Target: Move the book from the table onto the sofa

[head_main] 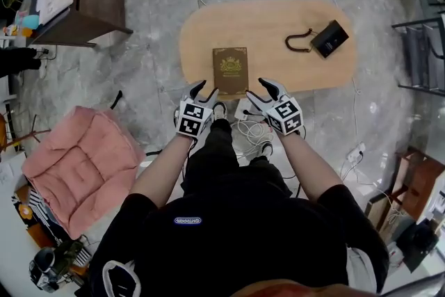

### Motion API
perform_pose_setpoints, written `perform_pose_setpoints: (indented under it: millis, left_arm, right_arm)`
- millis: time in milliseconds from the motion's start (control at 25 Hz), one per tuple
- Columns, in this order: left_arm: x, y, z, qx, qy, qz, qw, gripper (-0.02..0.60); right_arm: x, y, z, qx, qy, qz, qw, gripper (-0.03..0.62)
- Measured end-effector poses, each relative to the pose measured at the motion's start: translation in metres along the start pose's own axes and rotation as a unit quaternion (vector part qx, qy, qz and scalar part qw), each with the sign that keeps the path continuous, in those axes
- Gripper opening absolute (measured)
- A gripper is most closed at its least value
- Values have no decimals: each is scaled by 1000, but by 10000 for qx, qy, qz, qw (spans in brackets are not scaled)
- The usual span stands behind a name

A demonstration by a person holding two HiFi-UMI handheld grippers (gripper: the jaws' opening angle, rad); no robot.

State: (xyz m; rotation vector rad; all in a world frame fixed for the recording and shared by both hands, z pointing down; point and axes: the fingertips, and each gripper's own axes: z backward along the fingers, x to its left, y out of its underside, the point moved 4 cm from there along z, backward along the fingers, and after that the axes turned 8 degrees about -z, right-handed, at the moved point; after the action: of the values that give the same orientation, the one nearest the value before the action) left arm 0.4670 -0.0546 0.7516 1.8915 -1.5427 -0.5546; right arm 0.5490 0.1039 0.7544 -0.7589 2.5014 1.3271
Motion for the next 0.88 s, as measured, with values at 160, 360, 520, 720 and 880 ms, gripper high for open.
perform_pose_setpoints:
  millis: [160, 360, 520, 720, 880]
  left_arm:
    - [12, 22, -34, 262, 222, 86, 9994, 179]
    - [28, 43, -83, 537, 501, 356, 9967, 179]
    - [36, 67, -128, 773, 802, 737, 9910, 186]
    - [46, 97, -169, 1115, 956, 800, 9859, 212]
    - [53, 118, -185, 1236, 993, 1244, 9795, 216]
  right_arm:
    - [-17, 22, -30, 243, 29, -386, 9990, 254]
    - [-39, 41, -66, 437, 7, -777, 9960, 275]
    - [-72, 61, -97, 612, 116, -1136, 9916, 288]
    - [-103, 78, -132, 787, 217, -1429, 9864, 298]
    - [-112, 107, -154, 1140, 196, -1605, 9802, 298]
